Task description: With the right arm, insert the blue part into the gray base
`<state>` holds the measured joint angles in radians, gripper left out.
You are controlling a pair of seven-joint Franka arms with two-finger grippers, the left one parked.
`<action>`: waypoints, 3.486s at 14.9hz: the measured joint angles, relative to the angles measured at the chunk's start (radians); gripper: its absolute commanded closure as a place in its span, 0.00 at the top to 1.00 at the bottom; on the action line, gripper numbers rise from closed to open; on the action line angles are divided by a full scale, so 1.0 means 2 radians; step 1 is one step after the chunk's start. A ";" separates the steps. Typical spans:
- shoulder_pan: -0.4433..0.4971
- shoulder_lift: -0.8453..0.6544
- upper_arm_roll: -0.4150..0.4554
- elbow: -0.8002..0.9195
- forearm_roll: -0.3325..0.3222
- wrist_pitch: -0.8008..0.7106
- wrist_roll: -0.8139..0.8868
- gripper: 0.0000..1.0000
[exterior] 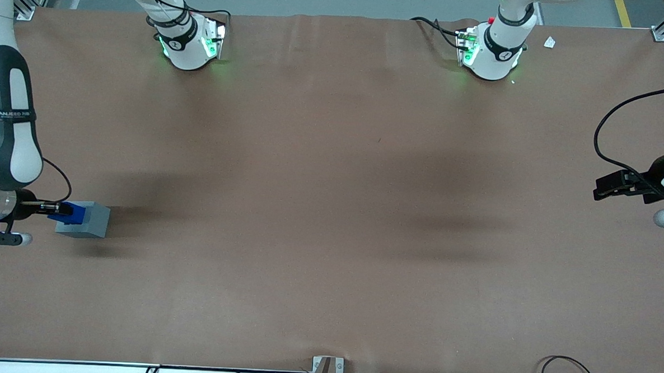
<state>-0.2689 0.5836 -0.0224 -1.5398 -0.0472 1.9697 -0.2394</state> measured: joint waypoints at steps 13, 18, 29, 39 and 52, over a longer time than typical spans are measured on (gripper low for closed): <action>0.000 0.010 0.000 0.005 0.000 0.000 -0.001 1.00; 0.001 0.006 0.004 0.032 0.000 -0.031 -0.002 1.00; 0.087 -0.103 0.016 0.118 0.006 -0.225 0.111 1.00; 0.153 -0.289 0.017 -0.045 0.020 -0.206 0.157 1.00; 0.163 -0.403 0.010 -0.123 0.028 -0.207 0.166 1.00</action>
<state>0.0567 -0.2231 -0.0034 -1.7857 0.0087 1.5556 0.0936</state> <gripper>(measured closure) 0.000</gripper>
